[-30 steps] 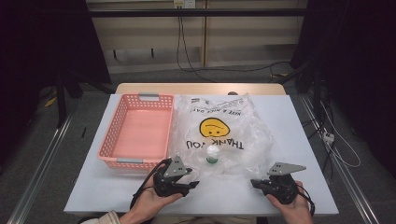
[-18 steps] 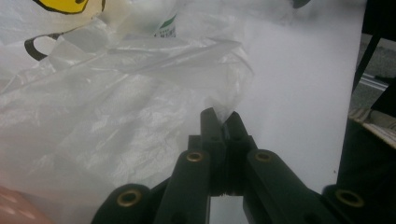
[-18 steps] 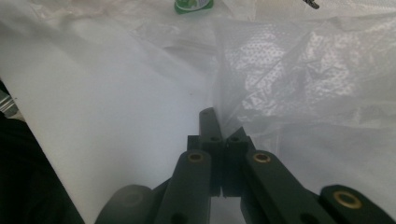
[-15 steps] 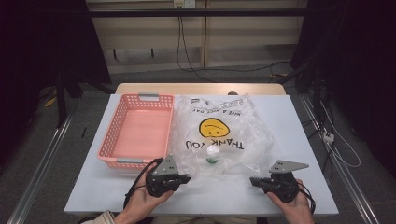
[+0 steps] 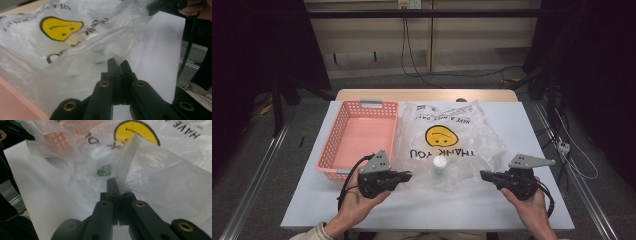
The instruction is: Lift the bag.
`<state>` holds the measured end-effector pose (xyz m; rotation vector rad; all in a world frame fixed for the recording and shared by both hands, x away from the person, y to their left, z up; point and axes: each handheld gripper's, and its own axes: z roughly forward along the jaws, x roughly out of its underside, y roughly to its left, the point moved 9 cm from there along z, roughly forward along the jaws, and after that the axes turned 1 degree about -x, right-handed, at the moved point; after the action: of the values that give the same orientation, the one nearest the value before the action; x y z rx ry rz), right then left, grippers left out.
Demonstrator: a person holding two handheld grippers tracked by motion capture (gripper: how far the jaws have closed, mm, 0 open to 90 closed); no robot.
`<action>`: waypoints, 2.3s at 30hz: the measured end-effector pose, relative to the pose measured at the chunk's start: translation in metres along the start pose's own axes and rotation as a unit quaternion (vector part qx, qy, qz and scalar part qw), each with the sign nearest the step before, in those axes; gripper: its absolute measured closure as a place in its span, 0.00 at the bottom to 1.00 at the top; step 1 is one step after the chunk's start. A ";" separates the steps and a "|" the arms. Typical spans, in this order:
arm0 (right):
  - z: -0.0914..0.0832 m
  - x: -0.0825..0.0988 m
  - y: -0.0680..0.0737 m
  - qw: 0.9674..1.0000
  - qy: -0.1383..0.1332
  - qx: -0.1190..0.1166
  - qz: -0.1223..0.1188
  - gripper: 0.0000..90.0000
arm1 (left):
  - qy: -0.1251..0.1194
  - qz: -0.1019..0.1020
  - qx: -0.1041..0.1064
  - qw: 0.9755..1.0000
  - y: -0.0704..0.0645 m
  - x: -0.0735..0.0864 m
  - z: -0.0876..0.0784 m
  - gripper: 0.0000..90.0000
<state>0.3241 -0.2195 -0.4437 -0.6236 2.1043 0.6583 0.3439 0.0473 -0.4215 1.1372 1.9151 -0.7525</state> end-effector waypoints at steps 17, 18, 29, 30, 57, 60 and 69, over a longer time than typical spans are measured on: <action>-0.005 -0.066 -0.011 0.998 -0.050 0.009 -0.026 1.00 | -0.061 -0.007 -0.027 0.998 0.032 -0.044 -0.023 1.00; -0.004 -0.070 -0.013 0.998 -0.053 0.011 -0.027 1.00 | -0.062 -0.006 -0.028 0.998 0.033 -0.046 -0.023 1.00; -0.002 -0.103 -0.025 0.996 -0.076 0.022 -0.033 1.00 | -0.114 -0.016 -0.034 0.993 0.050 -0.084 -0.036 1.00; -0.003 -0.107 -0.026 0.996 -0.080 0.024 -0.034 1.00 | -0.123 -0.022 -0.036 0.992 0.054 -0.087 -0.036 1.00; -0.052 -0.227 -0.041 0.980 -0.173 0.074 -0.068 1.00 | -0.199 -0.005 -0.082 0.977 0.073 -0.196 -0.083 1.00; -0.058 -0.240 -0.044 0.978 -0.183 0.079 -0.068 1.00 | -0.209 -0.005 -0.090 0.974 0.075 -0.205 -0.088 1.00; -0.080 -0.284 -0.057 0.972 -0.198 0.102 -0.071 1.00 | -0.227 -0.004 -0.108 0.968 0.086 -0.228 -0.107 1.00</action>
<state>0.4678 -0.2566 -0.1822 -0.4775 1.7107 0.4363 0.4565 0.0669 -0.1816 0.7470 1.5687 -0.7149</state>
